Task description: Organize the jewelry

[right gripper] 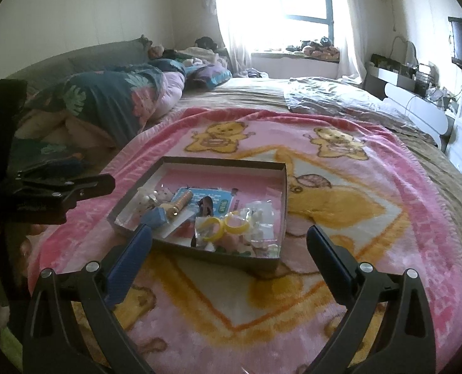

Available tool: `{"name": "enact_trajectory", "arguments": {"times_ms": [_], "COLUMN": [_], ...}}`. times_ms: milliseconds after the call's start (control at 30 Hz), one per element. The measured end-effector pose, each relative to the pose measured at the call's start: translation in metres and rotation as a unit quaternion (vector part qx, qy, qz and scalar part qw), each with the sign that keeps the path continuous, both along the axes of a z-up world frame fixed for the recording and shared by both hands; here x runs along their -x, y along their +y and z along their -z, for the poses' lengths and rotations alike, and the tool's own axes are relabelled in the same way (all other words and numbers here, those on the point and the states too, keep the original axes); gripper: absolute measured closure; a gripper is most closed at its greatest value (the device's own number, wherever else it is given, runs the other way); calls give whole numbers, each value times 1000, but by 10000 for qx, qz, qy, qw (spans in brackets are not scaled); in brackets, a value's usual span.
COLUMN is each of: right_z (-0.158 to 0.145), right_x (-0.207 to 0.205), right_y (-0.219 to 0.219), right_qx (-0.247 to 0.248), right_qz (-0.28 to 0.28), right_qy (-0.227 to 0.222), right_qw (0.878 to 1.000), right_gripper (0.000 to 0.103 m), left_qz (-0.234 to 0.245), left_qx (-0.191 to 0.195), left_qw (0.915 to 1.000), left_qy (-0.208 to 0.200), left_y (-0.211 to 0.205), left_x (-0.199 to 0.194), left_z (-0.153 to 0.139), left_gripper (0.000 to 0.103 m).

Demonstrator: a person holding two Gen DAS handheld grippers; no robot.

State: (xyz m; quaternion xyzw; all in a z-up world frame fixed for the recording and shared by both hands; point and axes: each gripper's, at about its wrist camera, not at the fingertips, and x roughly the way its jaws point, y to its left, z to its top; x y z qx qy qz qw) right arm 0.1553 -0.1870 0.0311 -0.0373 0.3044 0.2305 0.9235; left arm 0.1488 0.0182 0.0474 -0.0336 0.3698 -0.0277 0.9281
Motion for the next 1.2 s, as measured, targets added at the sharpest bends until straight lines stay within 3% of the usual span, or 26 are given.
{"name": "enact_trajectory", "arguments": {"times_ms": [600,1200], "right_z": [18,38], "right_x": [57,79], "right_y": [-14,-18], "right_qx": [-120,-95], "right_qz": [105,112], "right_qy": [138,374], "right_qw": [9998,9992], "right_gripper": [4,4], "left_qz": [-146,-162], "left_qx": [164,213], "left_qw": [9998,9996], "left_qy": [-31,71], "left_y": [-2,-11], "left_x": [79,99], "left_z": [28,47], "left_gripper": [9,9]}}
